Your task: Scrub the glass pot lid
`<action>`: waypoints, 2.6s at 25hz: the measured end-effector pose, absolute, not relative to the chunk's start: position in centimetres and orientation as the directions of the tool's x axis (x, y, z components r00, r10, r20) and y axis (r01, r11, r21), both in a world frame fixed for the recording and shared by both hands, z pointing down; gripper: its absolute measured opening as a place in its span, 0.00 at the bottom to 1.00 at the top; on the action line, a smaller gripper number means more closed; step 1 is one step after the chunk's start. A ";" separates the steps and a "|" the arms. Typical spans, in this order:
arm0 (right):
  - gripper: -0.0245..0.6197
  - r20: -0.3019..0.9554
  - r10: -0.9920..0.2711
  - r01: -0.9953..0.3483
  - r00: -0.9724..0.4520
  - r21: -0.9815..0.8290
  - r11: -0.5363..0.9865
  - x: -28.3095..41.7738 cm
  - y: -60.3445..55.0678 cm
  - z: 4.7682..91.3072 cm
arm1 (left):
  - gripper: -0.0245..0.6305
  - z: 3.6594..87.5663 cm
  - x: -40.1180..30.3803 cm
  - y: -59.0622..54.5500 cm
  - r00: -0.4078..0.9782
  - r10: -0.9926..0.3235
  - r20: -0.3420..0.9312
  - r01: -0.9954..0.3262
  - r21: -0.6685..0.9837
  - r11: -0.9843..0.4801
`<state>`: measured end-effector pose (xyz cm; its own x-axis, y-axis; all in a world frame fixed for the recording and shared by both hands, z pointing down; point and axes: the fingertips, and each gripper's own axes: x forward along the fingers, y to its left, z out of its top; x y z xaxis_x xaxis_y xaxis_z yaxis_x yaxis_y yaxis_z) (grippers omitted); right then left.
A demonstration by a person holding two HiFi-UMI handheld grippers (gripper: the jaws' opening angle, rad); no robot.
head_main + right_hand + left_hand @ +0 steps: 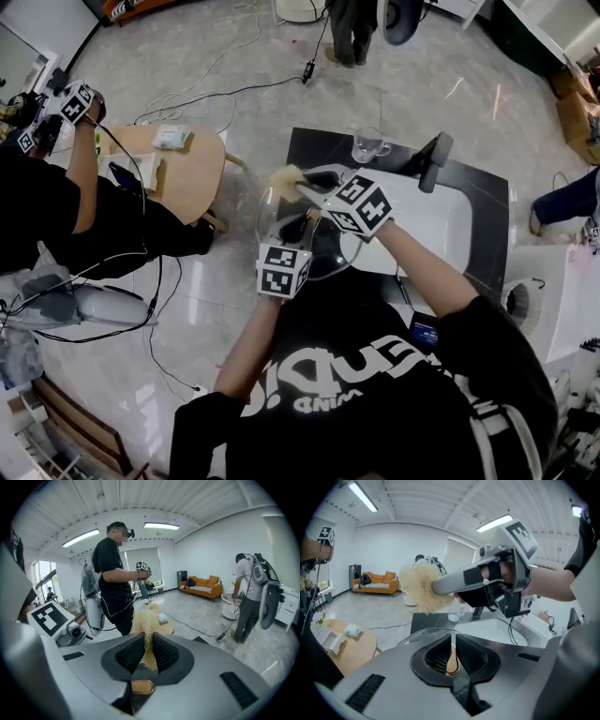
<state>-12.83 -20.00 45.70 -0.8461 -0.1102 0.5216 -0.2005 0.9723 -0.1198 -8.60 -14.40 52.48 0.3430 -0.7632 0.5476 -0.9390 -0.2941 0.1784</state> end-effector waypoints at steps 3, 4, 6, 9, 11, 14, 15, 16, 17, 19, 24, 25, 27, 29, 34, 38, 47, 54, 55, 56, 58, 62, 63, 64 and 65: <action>0.11 0.480 -0.193 -0.288 -0.856 -0.131 0.949 -10.0 -20.1 44.8 | 0.07 51.0 -8.5 -14.4 0.358 -0.784 0.506 -0.934 0.187 -0.306; 0.11 0.467 -0.220 -0.315 -0.856 -0.135 0.939 -9.1 -20.1 44.4 | 0.06 50.4 -8.5 -14.3 0.362 -0.791 0.493 -0.932 0.189 -0.309; 0.11 0.442 -0.272 -0.365 -0.855 -0.140 0.921 -7.3 -19.8 43.8 | 0.06 49.2 -8.6 -14.2 0.366 -0.804 0.468 -0.931 0.190 -0.313; 0.11 0.405 -0.345 -0.431 -0.847 -0.141 0.891 -4.8 -19.2 42.8 | 0.06 47.1 -8.7 -13.8 0.369 -0.825 0.428 -0.929 0.192 -0.315; 0.11 0.385 -0.393 -0.474 -0.835 -0.143 0.869 -3.3 -18.5 42.4 | 0.06 45.7 -8.6 -13.6 0.377 -0.835 0.401 -0.926 0.191 -0.326; 0.11 0.351 -0.460 -0.533 -0.816 -0.149 0.833 -1.2 -17.3 42.1 | 0.06 44.1 -8.3 -13.3 0.392 -0.845 0.364 -0.919 0.184 -0.348; 0.11 0.338 -0.480 -0.550 -0.809 -0.149 0.822 -0.7 -17.0 42.0 | 0.06 43.7 -8.2 -13.3 0.397 -0.848 0.353 -0.918 0.180 -0.354; 0.11 0.326 -0.501 -0.566 -0.802 -0.144 0.812 -0.1 -16.7 41.9 | 0.06 43.4 -8.2 -13.3 0.400 -0.850 0.342 -0.916 0.177 -0.360; 0.11 0.314 -0.521 -0.581 -0.794 -0.138 0.802 0.4 -16.4 41.7 | 0.06 43.1 -8.2 -13.3 0.404 -0.852 0.332 -0.914 0.175 -0.365; 0.11 0.291 -0.557 -0.608 -0.778 -0.126 0.784 1.4 -15.9 41.4 | 0.06 42.6 -8.2 -13.3 0.406 -0.859 0.312 -0.913 0.171 -0.370; 0.11 0.243 -0.635 -0.670 -0.734 -0.099 0.736 4.0 -15.2 41.5 | 0.06 41.9 -8.3 -13.6 0.398 -0.884 0.244 -0.916 0.157 -0.369; 0.11 0.234 -0.648 -0.680 -0.725 -0.097 0.726 4.5 -15.2 41.6 | 0.06 41.9 -8.3 -13.6 0.394 -0.890 0.229 -0.918 0.154 -0.367; 0.11 0.217 -0.668 -0.696 -0.712 -0.089 0.713 5.1 -15.2 41.7 | 0.06 41.8 -8.4 -13.7 0.385 -0.900 0.203 -0.921 0.147 -0.361; 0.11 0.204 -0.677 -0.702 -0.707 -0.087 0.707 5.3 -15.1 41.5 | 0.06 41.6 -8.7 -13.8 0.377 -0.907 0.187 -0.924 0.140 -0.356; 0.11 0.181 -0.680 -0.700 -0.711 -0.092 0.708 5.4 -15.0 41.0 | 0.06 41.3 -8.5 -13.8 0.371 -0.913 0.172 -0.927 0.134 -0.351; 0.11 0.174 -0.677 -0.696 -0.715 -0.091 0.712 5.2 -14.9 40.9 | 0.06 41.4 -8.3 -13.8 0.369 -0.914 0.171 -0.927 0.132 -0.350; 0.11 0.179 -0.677 -0.697 -0.714 -0.092 0.711 5.2 -14.5 41.1 | 0.06 41.4 -8.6 -13.5 0.357 -0.918 0.172 -0.931 0.143 -0.335; 0.11 0.184 -0.686 -0.707 -0.704 -0.091 0.702 5.4 -14.6 40.9 | 0.06 41.3 -8.5 -13.3 0.357 -0.917 0.178 -0.931 0.143 -0.335; 0.11 0.184 -0.687 -0.708 -0.703 -0.090 0.700 5.4 -14.6 40.9 | 0.06 41.4 -8.6 -13.3 0.356 -0.917 0.180 -0.932 0.145 -0.334; 0.11 0.184 -0.688 -0.709 -0.702 -0.091 0.699 5.4 -14.6 40.8 | 0.06 41.4 -8.6 -13.3 0.356 -0.917 0.181 -0.932 0.145 -0.333; 0.11 0.184 -0.690 -0.711 -0.700 -0.091 0.697 5.4 -14.6 40.8 | 0.06 41.4 -8.7 -13.3 0.356 -0.916 0.185 -0.932 0.144 -0.333; 0.11 0.184 -0.692 -0.713 -0.698 -0.091 0.695 5.5 -14.7 40.8 | 0.06 41.6 -8.6 -13.2 0.358 -0.914 0.193 -0.932 0.139 -0.335; 0.11 0.184 -0.693 -0.714 -0.697 -0.091 0.694 5.6 -14.6 40.9 | 0.06 41.6 -8.6 -13.2 0.358 -0.913 0.195 -0.932 0.139 -0.336; 0.11 0.184 -0.695 -0.716 -0.696 -0.090 0.693 5.7 -14.6 40.9 | 0.06 41.7 -8.5 -13.2 0.358 -0.913 0.196 -0.932 0.138 -0.336; 0.11 0.184 -0.696 -0.717 -0.694 -0.090 0.691 5.7 -14.6 40.9 | 0.06 41.7 -8.4 -13.2 0.359 -0.912 0.198 -0.932 0.137 -0.337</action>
<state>5.73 -14.60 40.92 -0.6943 -0.6959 0.1836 -0.7168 0.6915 -0.0897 -8.44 -13.18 41.74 0.3588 -0.9123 0.1976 -0.9316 -0.3367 0.1371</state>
